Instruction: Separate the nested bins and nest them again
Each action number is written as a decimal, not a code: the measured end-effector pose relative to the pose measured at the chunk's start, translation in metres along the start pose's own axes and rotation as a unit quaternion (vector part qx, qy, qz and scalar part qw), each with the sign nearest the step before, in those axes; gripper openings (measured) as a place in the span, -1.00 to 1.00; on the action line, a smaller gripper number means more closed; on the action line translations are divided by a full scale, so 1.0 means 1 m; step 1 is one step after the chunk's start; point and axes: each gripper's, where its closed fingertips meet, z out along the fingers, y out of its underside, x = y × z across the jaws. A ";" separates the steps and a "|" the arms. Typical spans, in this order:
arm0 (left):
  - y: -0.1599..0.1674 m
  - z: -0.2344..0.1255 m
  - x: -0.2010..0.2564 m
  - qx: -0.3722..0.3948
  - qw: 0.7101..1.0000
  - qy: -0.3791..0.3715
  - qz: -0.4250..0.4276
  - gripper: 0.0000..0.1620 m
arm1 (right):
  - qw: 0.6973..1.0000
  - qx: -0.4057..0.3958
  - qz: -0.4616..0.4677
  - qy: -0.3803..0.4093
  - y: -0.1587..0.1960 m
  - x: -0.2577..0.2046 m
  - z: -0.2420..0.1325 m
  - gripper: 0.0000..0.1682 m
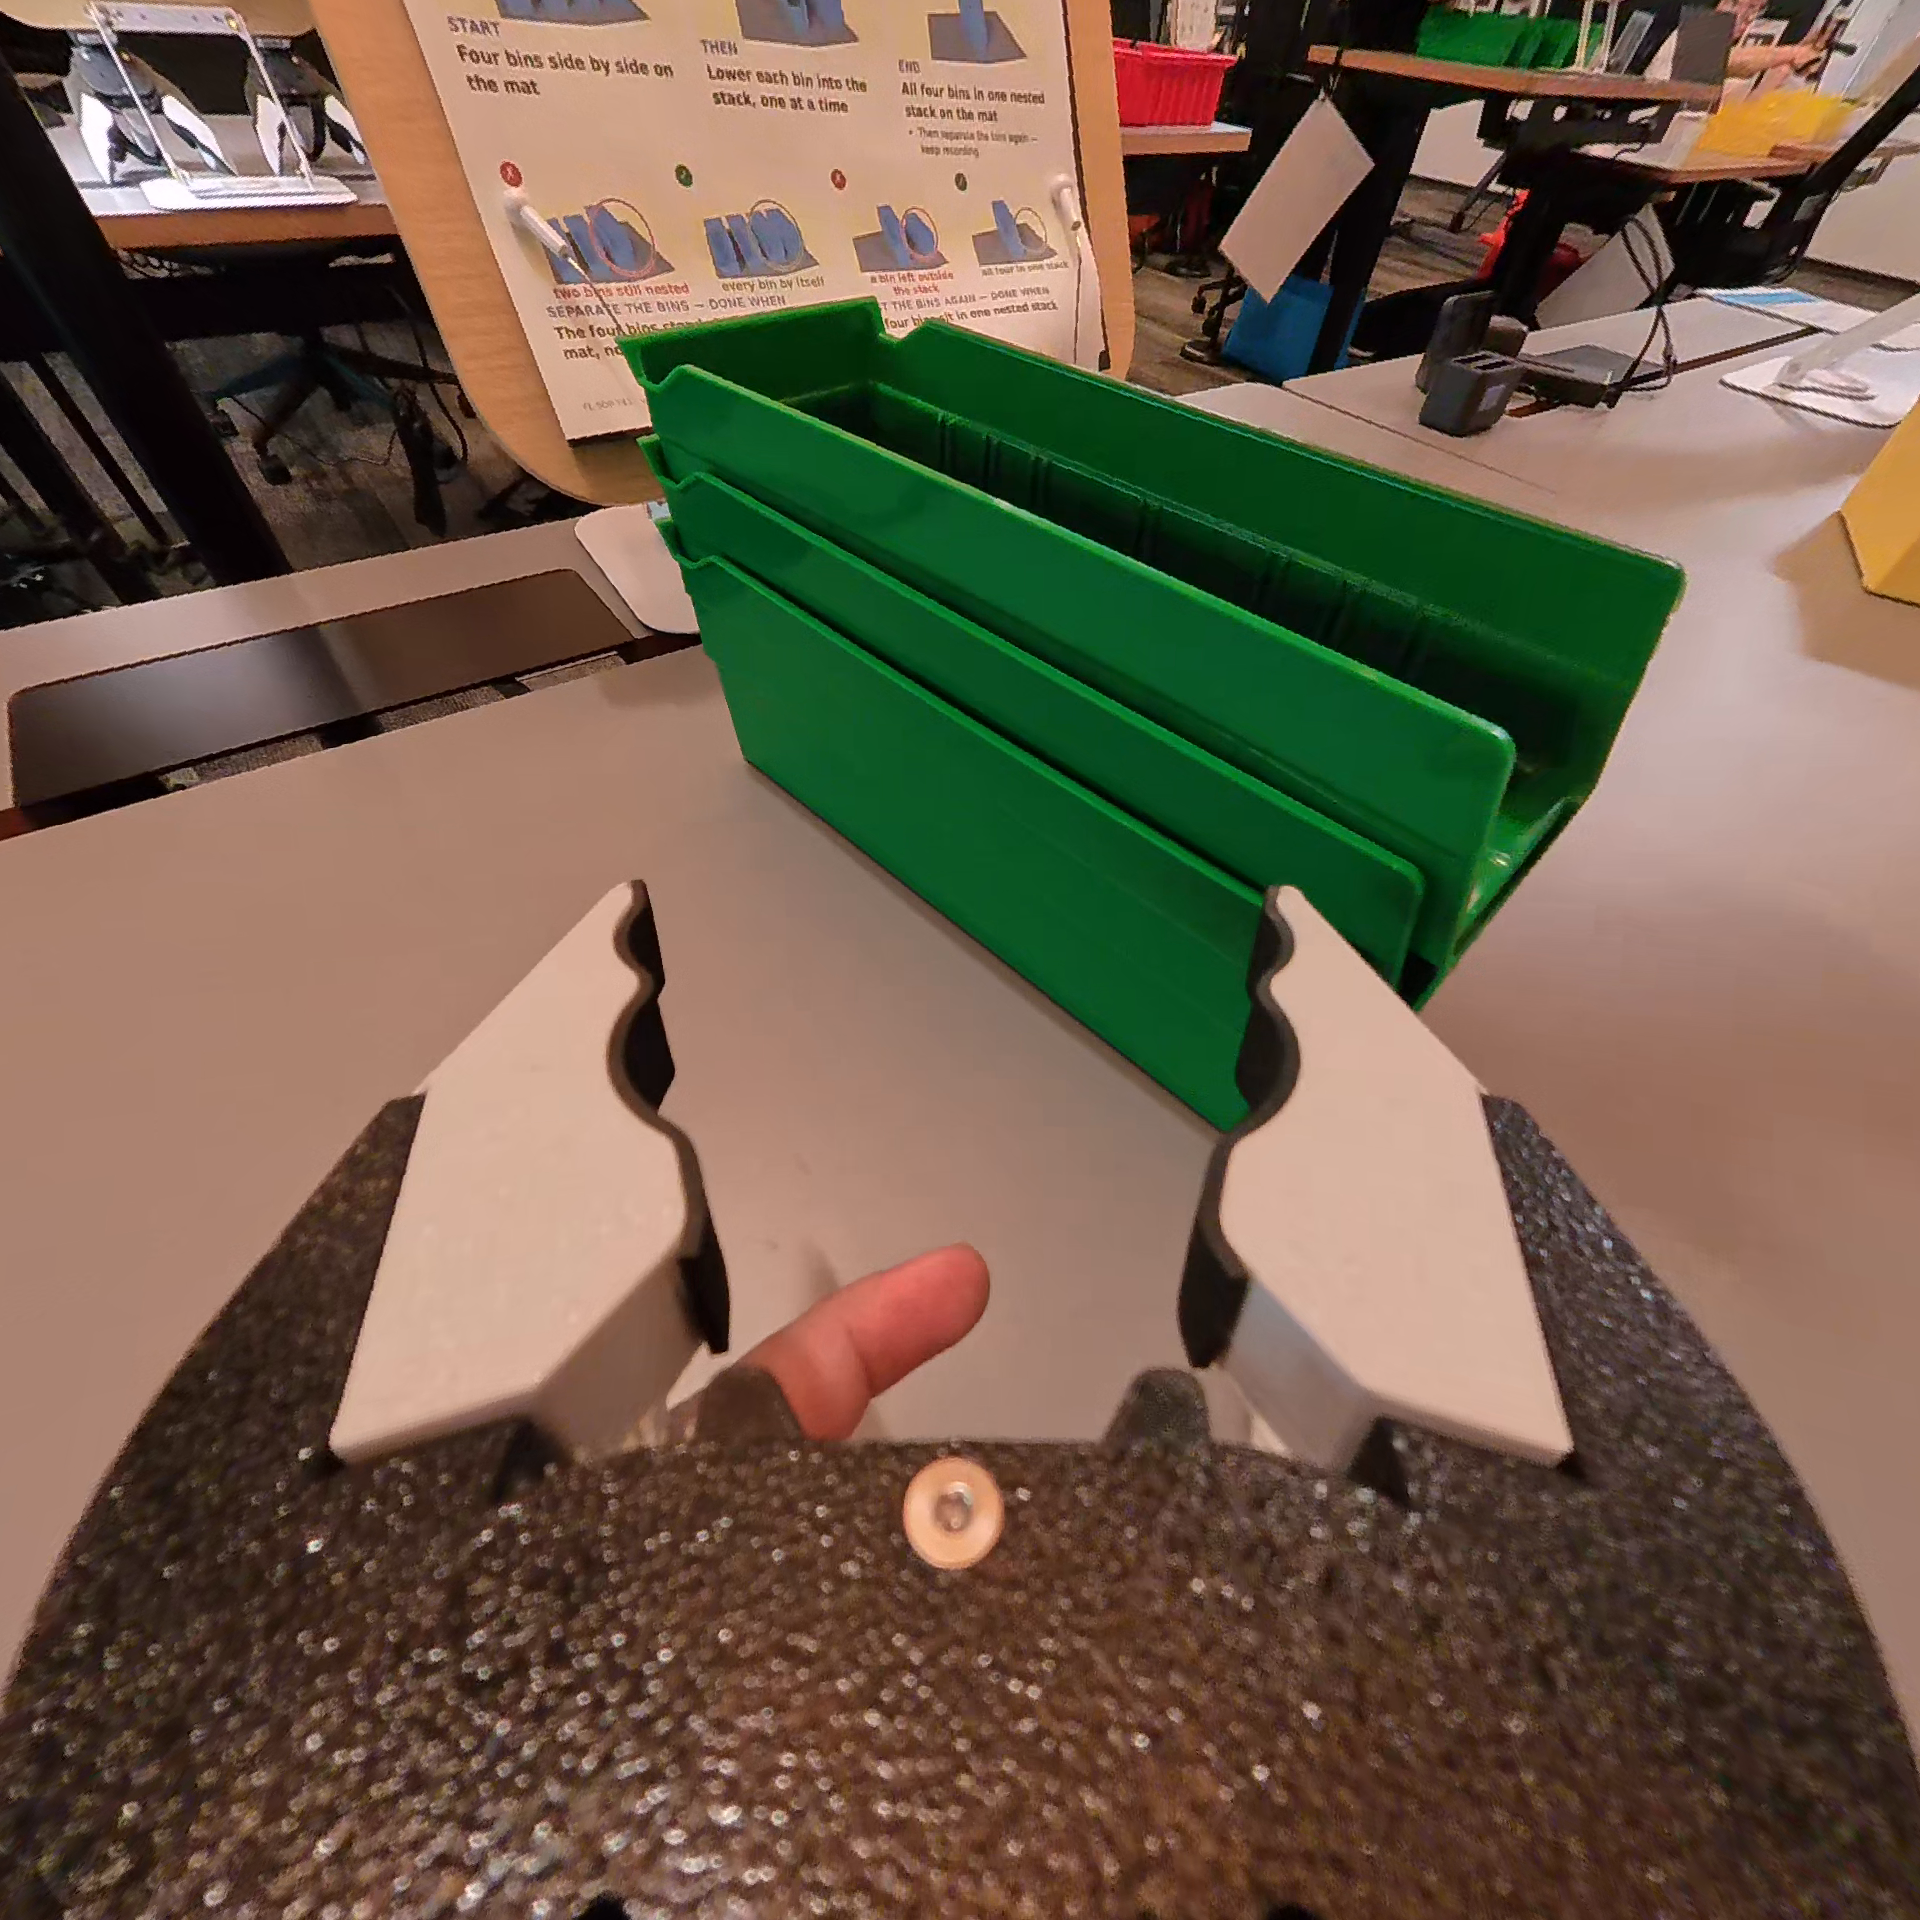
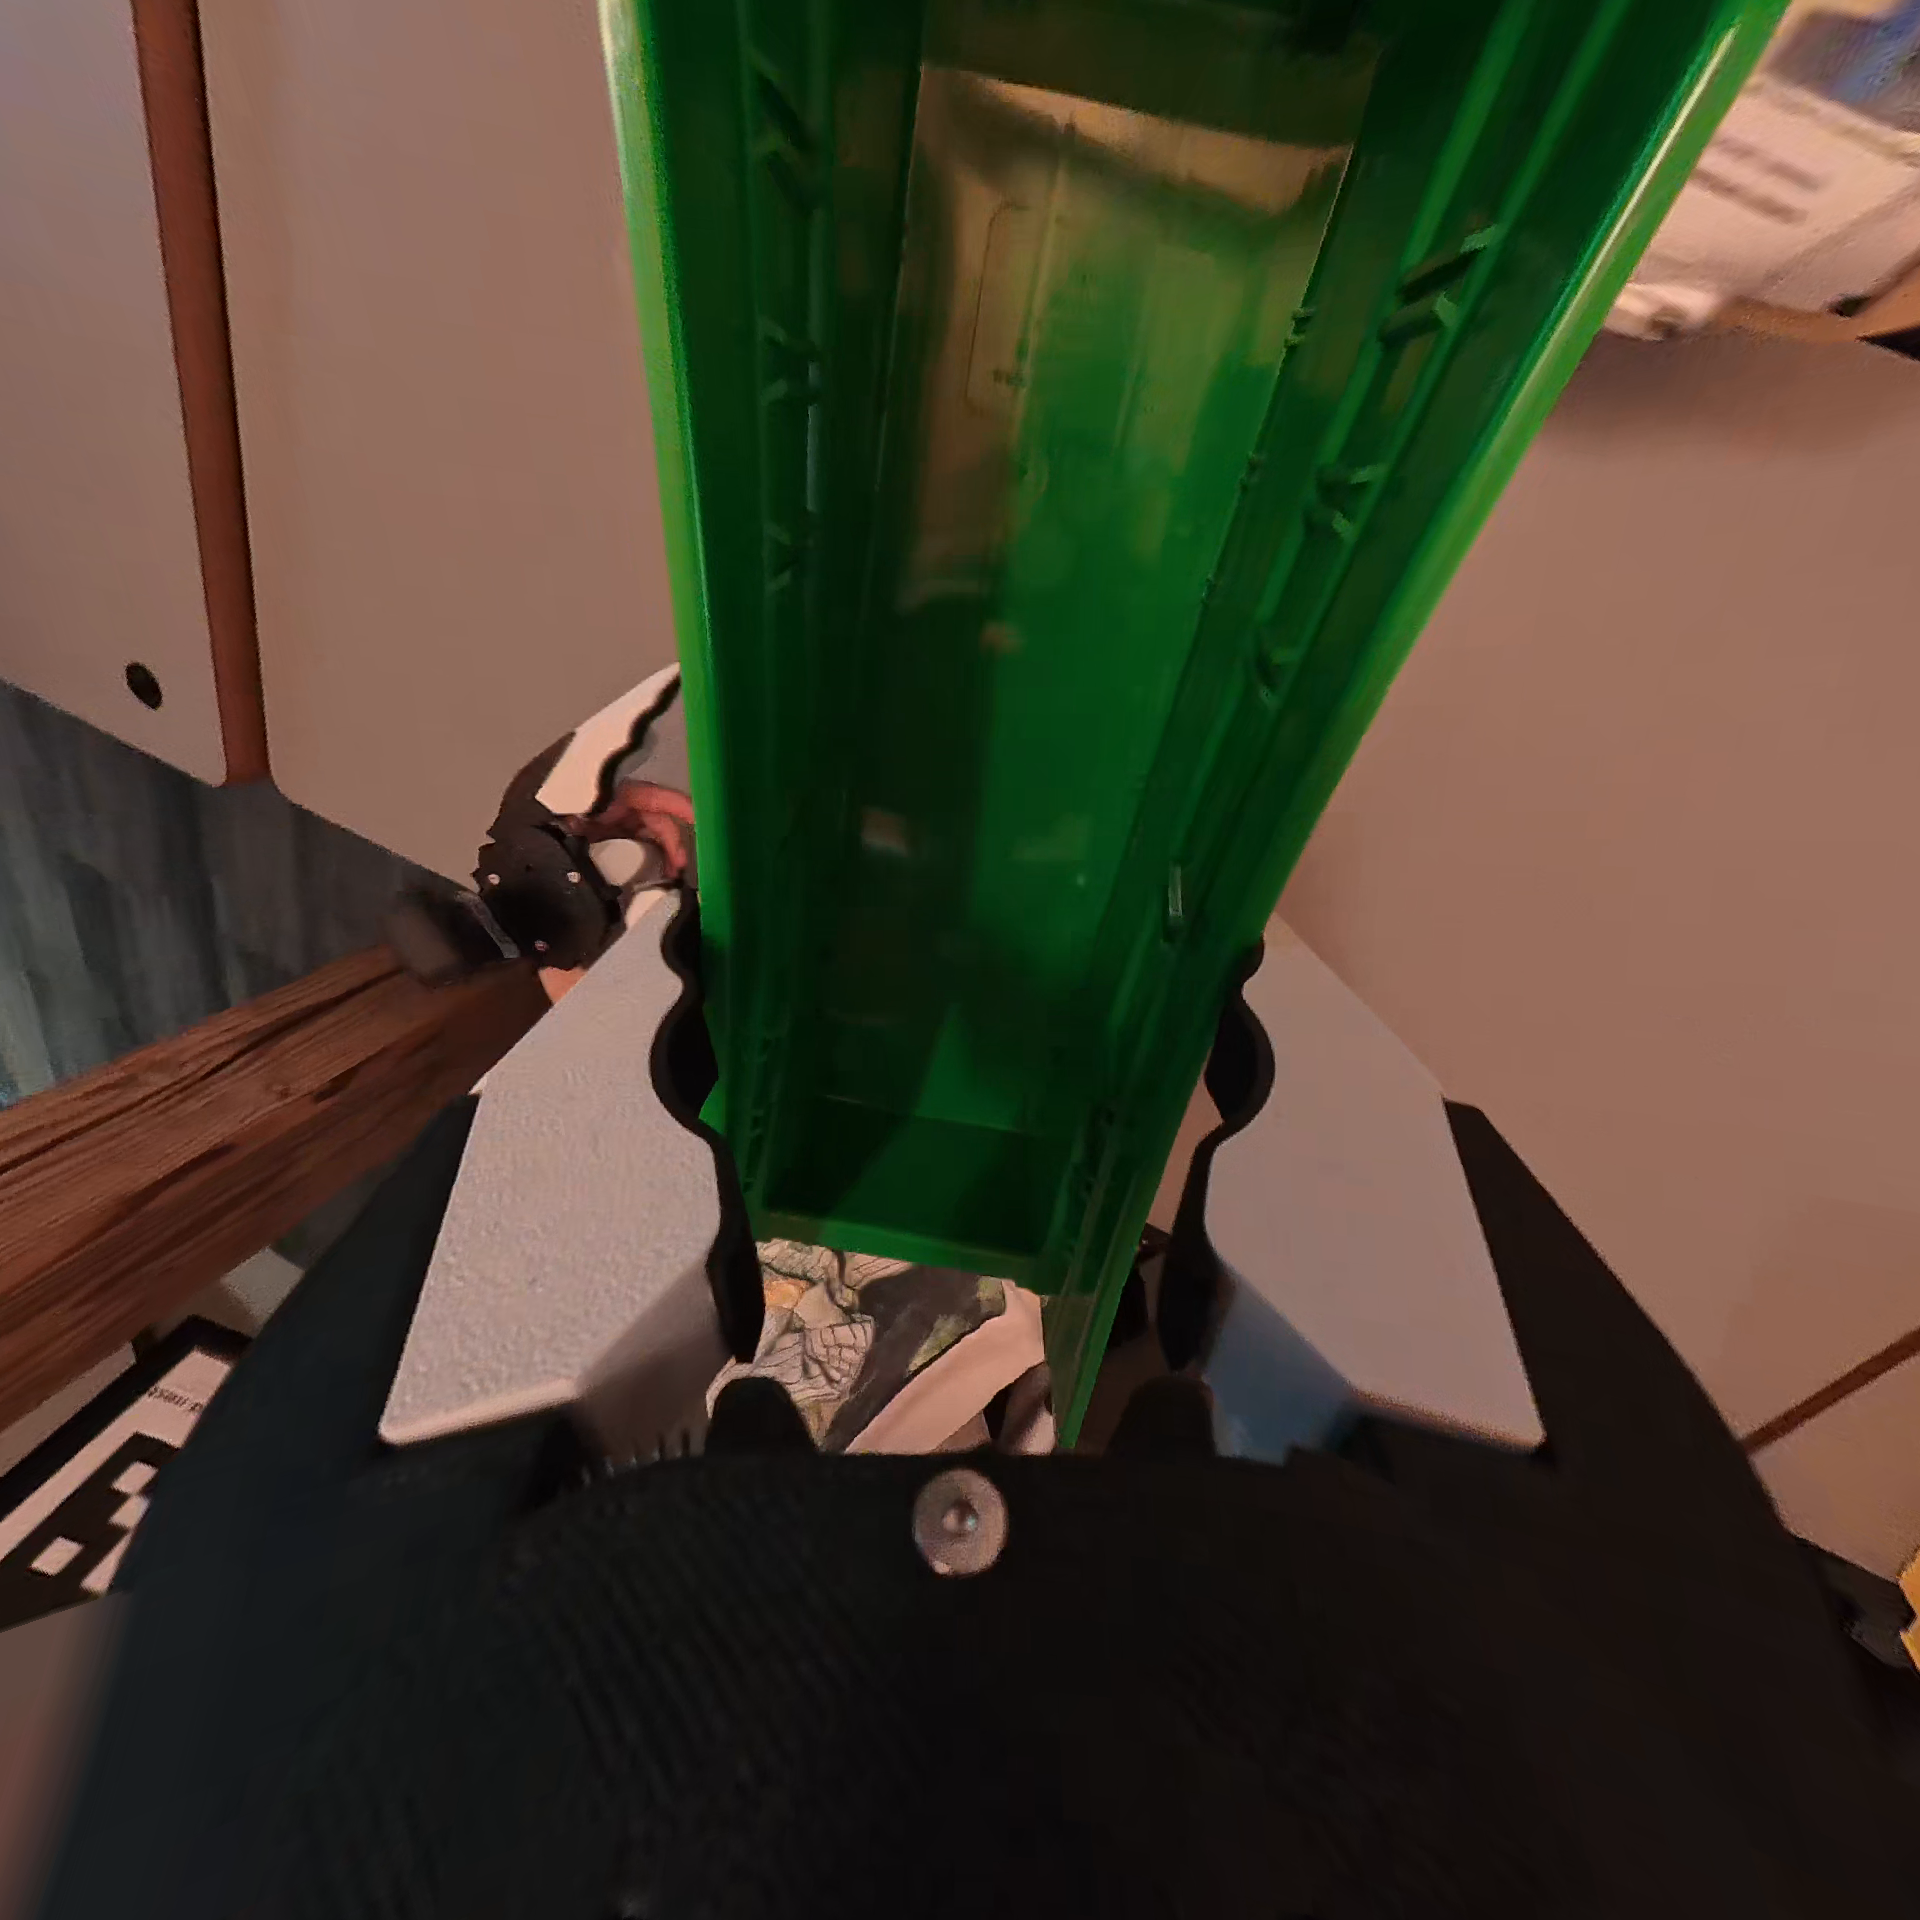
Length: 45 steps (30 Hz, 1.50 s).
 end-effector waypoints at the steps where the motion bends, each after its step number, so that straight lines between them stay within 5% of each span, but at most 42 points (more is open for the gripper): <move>1: 0.000 0.000 0.000 0.000 1.000 0.000 0.000 0.37 | 1.000 0.005 0.009 0.007 0.004 0.012 -0.010 0.16; 9: 0.001 0.002 0.005 -0.004 1.000 0.001 0.007 0.37 | 0.991 0.000 0.111 0.078 0.058 0.162 -0.025 0.18; 21: 0.007 0.010 0.012 -0.017 1.000 0.012 0.000 0.37 | 0.970 -0.051 0.211 0.113 0.126 0.360 0.075 0.18; 29: 0.009 0.016 0.017 -0.025 1.000 0.008 0.014 0.37 | 0.971 -0.072 0.203 0.105 0.130 0.399 0.129 0.18; 45: 0.014 0.025 0.024 -0.026 0.999 0.025 -0.001 0.35 | 0.973 -0.044 0.197 0.109 0.127 0.427 0.153 0.21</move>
